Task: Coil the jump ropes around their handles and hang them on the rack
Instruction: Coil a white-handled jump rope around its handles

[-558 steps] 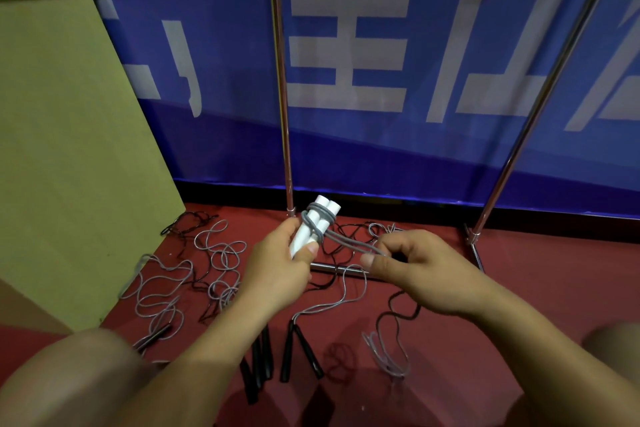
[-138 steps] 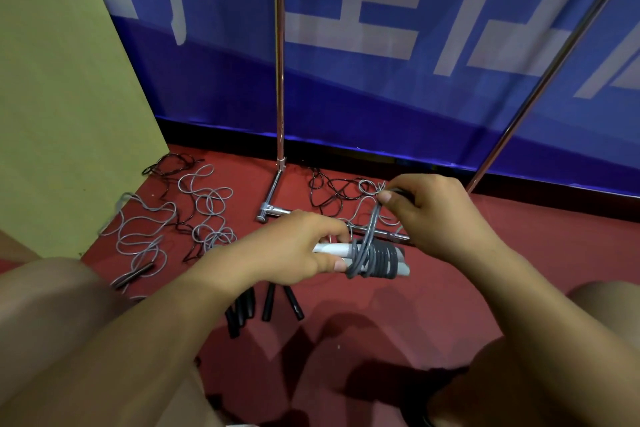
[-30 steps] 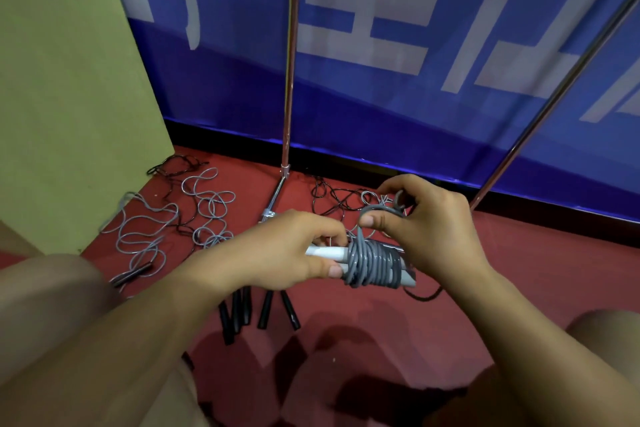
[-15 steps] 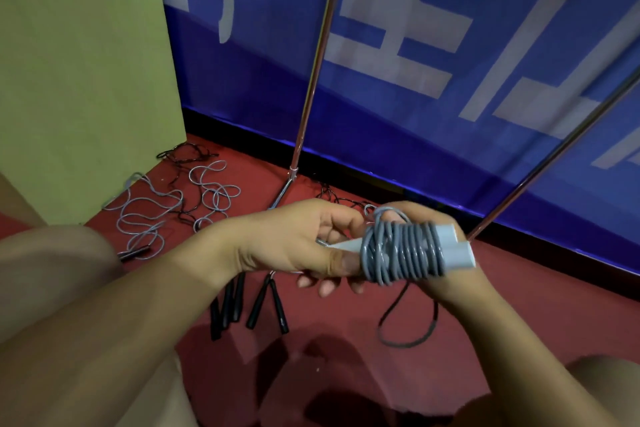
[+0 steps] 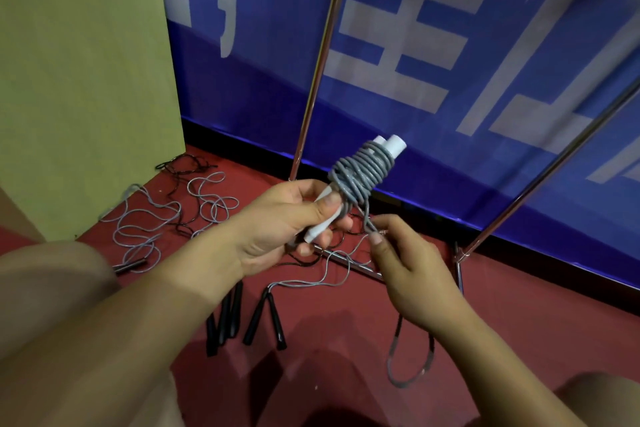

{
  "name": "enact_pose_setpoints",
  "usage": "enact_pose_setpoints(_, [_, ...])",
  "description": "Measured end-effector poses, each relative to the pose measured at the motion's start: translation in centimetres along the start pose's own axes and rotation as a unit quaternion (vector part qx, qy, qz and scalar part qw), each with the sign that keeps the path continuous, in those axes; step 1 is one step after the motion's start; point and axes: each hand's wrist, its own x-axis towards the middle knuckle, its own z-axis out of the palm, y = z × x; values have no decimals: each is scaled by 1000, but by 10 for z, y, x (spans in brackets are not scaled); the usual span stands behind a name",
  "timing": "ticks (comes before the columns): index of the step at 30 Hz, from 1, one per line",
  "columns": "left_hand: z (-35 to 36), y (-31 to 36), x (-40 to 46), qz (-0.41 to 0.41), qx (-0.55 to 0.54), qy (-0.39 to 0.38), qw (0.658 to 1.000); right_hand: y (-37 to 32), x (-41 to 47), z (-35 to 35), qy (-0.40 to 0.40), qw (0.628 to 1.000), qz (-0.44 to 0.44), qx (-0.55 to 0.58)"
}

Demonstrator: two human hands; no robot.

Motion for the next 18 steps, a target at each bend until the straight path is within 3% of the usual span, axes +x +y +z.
enact_pose_setpoints(8, [2,-6,4,-32,13,92,995,10,-3,2,-79,986,-9,-148])
enact_pose_setpoints(13, [1,-8,7,-21,3,125,992,12,-9,3,-155,972,29,-174])
enact_pose_setpoints(18, [1,-13,10,-13,52,165,985,1,-8,1,-134,975,20,-178])
